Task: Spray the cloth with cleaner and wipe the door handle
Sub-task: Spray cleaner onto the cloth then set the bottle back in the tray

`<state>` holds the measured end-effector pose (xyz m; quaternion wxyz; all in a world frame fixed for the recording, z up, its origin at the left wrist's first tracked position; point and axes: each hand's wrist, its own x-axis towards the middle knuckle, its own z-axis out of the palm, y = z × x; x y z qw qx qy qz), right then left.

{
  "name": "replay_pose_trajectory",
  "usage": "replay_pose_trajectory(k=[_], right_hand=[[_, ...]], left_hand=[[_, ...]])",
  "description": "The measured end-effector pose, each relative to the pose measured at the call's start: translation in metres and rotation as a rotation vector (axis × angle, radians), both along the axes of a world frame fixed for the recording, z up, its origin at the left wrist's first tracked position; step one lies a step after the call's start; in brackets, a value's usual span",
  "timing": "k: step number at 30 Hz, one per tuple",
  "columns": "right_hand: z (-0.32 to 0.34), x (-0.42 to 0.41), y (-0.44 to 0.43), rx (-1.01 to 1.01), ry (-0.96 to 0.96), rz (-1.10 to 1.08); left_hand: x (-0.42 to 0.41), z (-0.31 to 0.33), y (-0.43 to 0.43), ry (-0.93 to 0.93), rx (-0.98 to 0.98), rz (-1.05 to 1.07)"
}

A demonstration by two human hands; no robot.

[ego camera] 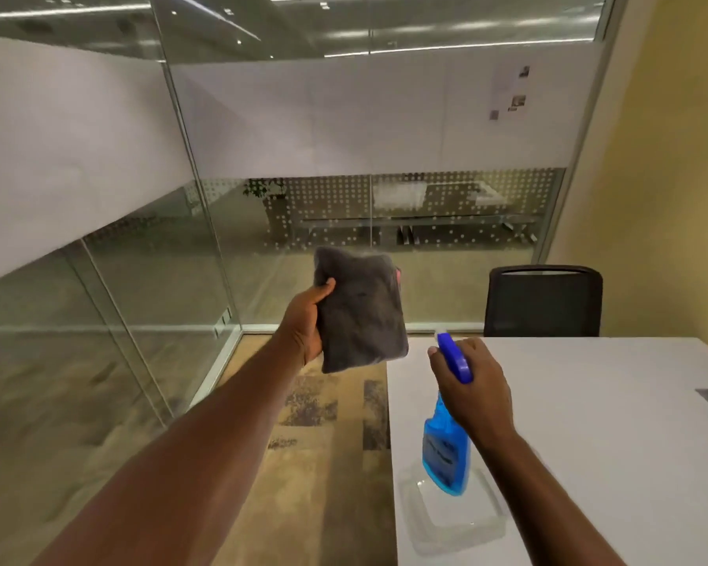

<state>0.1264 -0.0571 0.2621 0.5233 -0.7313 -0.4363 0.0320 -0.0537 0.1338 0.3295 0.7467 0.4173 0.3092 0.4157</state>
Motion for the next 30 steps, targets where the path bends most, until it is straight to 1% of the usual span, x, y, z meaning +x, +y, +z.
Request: replay_pose_trajectory(k=[5, 9, 13, 21, 26, 30], right_hand=[[-0.065, 0.045, -0.017, -0.084, 0.117, -0.128], [-0.113, 0.072, -0.031, -0.1, 0.132, -0.24], [-0.152, 0.092, -0.036, -0.105, 0.194, -0.267], [-0.177, 0.117, -0.014, -0.074, 0.208, -0.289], [-0.201, 0.118, -0.006, -0.103, 0.239, -0.262], [-0.226, 0.115, -0.011, -0.147, 0.271, -0.25]], left_hand=[[0.015, -0.042, -0.007, 0.039, -0.073, -0.026], [0.024, -0.07, -0.012, 0.068, -0.12, -0.021], [0.031, -0.099, -0.013, 0.089, -0.164, -0.013], [0.035, -0.145, -0.011, 0.119, -0.239, -0.006], [0.037, -0.155, -0.005, 0.126, -0.259, 0.005], [0.036, -0.155, -0.001, 0.091, -0.267, 0.009]])
